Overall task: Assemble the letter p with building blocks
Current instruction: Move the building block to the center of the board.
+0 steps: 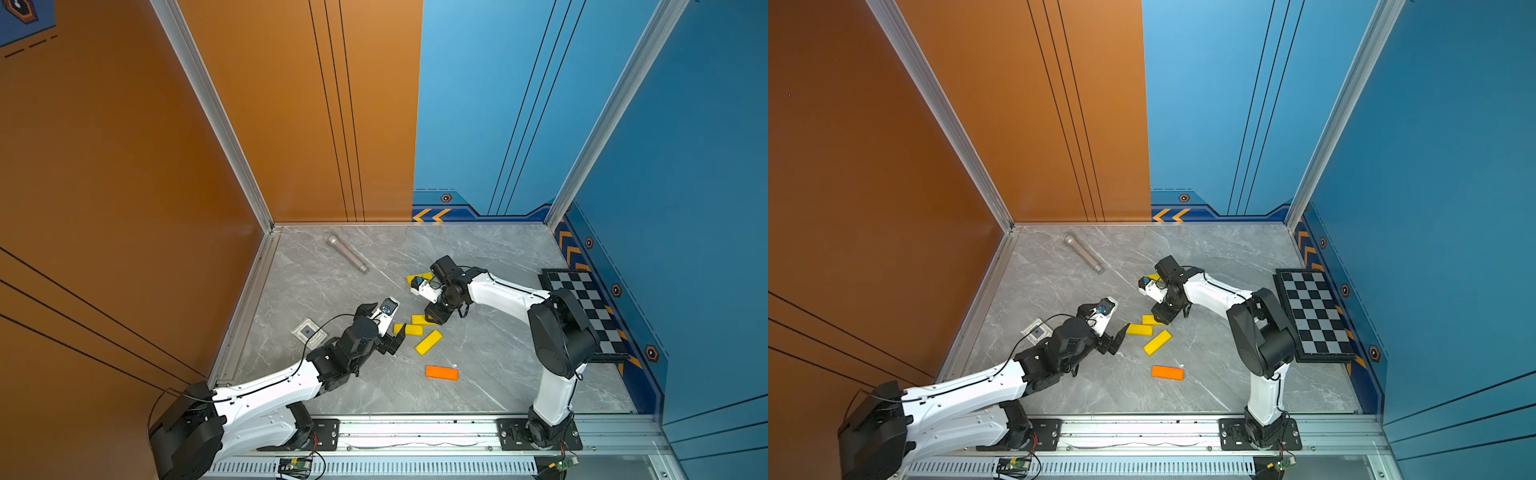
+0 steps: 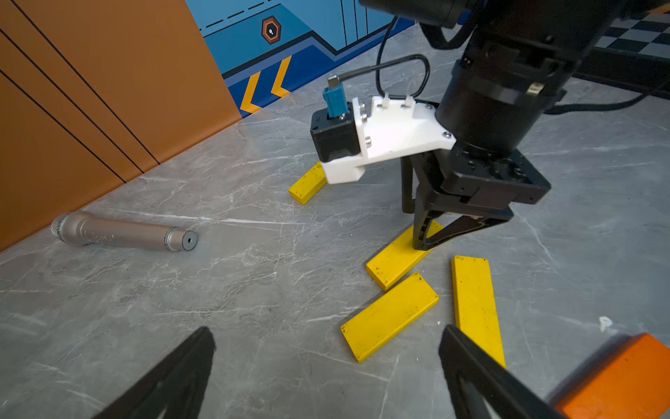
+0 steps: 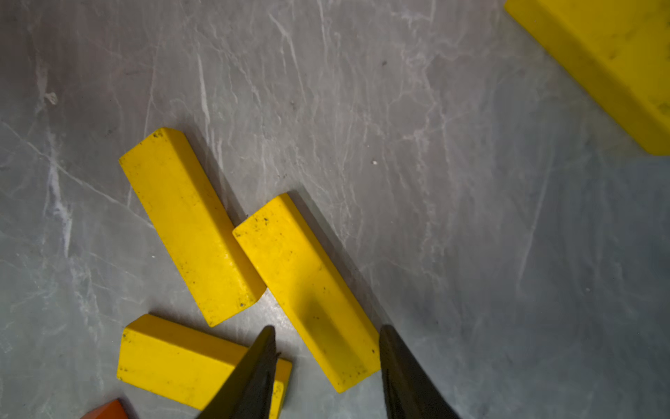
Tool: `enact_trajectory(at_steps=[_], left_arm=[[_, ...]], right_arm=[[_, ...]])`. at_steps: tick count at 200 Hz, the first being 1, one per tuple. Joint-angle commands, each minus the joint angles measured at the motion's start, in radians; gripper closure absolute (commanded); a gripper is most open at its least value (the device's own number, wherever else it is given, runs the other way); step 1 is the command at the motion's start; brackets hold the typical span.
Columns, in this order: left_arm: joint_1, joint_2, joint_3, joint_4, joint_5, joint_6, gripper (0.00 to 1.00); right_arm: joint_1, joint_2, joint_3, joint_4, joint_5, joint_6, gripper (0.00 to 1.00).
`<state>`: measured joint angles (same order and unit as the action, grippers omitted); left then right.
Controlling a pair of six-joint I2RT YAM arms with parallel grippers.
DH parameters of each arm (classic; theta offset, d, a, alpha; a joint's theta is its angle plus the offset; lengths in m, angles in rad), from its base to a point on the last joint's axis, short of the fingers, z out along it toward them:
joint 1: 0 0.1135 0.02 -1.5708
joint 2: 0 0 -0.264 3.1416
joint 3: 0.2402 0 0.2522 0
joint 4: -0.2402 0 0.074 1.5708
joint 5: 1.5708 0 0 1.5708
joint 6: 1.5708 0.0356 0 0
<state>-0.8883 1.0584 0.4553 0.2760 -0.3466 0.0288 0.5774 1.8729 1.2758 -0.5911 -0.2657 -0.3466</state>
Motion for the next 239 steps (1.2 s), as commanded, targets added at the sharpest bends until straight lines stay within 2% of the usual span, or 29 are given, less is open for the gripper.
enact_trajectory(at_steps=[1,57,116,172,223,239], left_arm=[[0.009,-0.012,-0.017,0.025,0.016,0.005,0.01],[0.009,-0.009,-0.018,0.024,0.004,0.007,0.01],[0.008,-0.008,-0.017,0.023,0.006,0.0,0.01],[0.008,-0.014,-0.018,0.022,0.005,-0.001,0.01],[0.008,-0.014,-0.017,0.022,0.0,0.0,0.01],[0.007,-0.018,-0.02,0.022,-0.003,-0.001,0.01]], right_arm=[[0.015,0.032,0.011,-0.006,-0.004,-0.025,0.51],[0.044,0.043,0.008,-0.013,0.038,-0.026,0.52],[0.087,0.063,0.01,-0.014,0.203,-0.038,0.52],[0.085,0.084,0.056,-0.013,0.221,-0.048,0.52],[0.077,0.1,0.079,-0.002,0.177,-0.008,0.67],[0.072,0.113,0.091,0.003,0.177,0.02,0.68]])
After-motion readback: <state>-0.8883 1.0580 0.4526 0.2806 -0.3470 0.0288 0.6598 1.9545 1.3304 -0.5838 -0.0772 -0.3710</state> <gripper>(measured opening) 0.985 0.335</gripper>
